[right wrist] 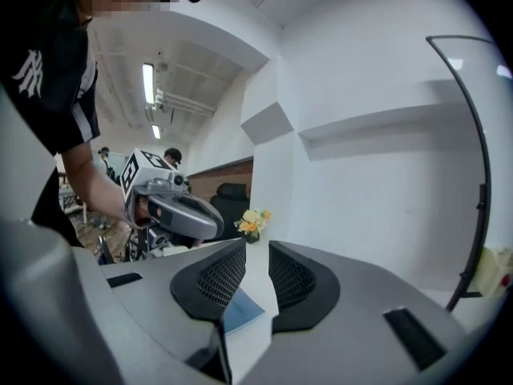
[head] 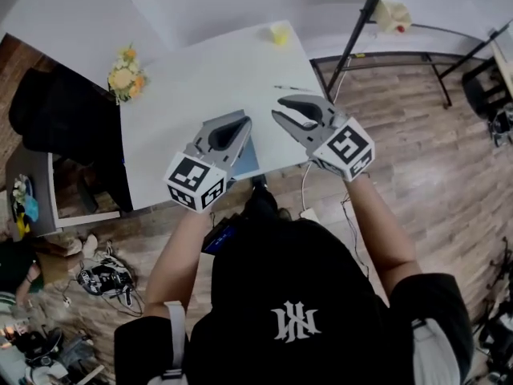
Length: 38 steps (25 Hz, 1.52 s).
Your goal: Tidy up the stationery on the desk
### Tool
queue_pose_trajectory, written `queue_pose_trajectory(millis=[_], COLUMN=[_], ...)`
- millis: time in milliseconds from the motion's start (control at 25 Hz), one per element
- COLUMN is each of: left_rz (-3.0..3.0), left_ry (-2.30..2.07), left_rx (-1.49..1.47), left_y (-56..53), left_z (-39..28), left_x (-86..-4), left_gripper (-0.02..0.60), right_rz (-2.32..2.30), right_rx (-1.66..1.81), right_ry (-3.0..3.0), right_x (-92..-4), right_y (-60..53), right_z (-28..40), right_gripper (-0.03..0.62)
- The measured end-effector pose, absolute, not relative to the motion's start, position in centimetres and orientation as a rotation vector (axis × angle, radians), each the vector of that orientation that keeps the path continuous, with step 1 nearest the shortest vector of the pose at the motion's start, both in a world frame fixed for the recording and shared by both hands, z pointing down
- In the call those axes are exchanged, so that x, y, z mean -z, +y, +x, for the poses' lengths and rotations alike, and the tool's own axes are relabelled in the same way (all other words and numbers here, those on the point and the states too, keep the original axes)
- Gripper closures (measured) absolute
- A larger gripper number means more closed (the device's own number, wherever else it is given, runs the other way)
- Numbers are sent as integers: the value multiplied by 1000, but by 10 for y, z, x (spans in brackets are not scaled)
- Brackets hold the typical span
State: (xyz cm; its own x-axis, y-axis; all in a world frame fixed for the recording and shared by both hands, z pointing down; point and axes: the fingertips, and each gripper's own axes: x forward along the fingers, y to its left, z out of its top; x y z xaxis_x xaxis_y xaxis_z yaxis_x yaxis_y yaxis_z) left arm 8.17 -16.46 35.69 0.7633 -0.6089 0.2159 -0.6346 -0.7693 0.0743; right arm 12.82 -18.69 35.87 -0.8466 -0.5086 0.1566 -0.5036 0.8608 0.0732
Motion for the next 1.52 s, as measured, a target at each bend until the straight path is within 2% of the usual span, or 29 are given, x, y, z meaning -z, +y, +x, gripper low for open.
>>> queue_pose_trajectory(millis=[520,1120,1520], left_rz=[2823,2749,2663], left_ry=[-738,-585,-587], left_rx=[-444,-579,-614], left_y=[-269,-320,-306], left_z=[122,133,123], left_x=[-414,-477,-505], left_gripper=[578,578,578], right_rz=[943,631,522], right_rx=[-28,-148,-135], right_ry=[-2559,-2342,-2211], right_x=[-443,-611,-651], right_y=[-287,-351,-361], right_z=[202,203,211], right_gripper=[480,477,477])
